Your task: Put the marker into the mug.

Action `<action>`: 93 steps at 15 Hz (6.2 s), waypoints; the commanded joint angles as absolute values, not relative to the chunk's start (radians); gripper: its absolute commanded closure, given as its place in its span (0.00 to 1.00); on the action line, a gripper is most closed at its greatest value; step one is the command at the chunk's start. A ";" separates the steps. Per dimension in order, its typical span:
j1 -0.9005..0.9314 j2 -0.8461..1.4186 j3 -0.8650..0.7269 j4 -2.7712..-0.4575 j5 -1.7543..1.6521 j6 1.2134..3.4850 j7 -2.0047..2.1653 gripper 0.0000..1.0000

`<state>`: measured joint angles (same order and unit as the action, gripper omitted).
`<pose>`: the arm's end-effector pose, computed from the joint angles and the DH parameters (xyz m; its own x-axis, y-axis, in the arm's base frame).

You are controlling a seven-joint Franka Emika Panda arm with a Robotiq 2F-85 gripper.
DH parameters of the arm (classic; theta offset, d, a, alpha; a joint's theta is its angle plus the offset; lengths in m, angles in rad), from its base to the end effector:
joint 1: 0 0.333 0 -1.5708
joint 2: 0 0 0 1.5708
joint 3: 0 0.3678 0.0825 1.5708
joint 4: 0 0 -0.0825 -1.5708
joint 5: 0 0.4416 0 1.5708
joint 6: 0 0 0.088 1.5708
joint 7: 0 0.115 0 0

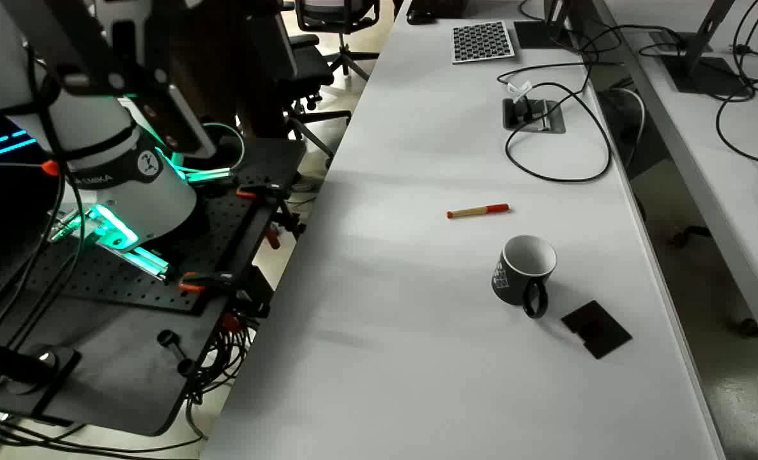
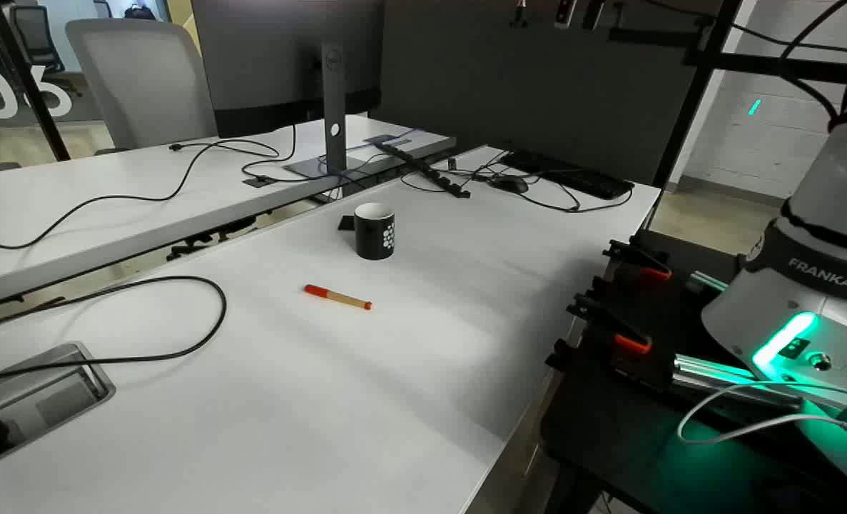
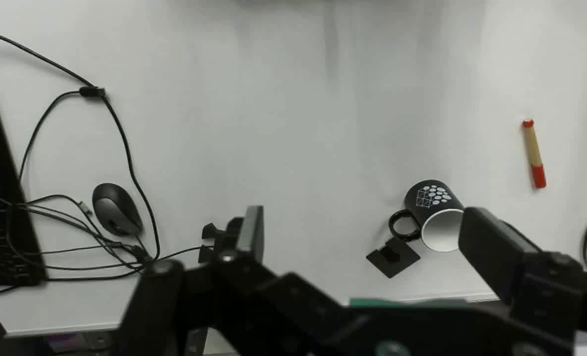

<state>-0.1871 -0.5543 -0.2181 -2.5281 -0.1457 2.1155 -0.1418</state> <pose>0.3823 -0.1767 0.4846 0.9774 -0.1671 0.1293 -0.1733 -0.9841 0.0380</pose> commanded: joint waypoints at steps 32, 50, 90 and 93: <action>-0.068 -0.477 -0.003 -2.585 -0.185 2.185 -0.038 0.00; -0.049 -0.316 0.080 -2.465 -0.245 2.193 0.099 0.00; 0.178 0.217 0.167 -2.158 -0.311 2.253 0.174 0.00; 0.209 0.277 0.159 -2.109 -0.319 2.291 0.195 0.00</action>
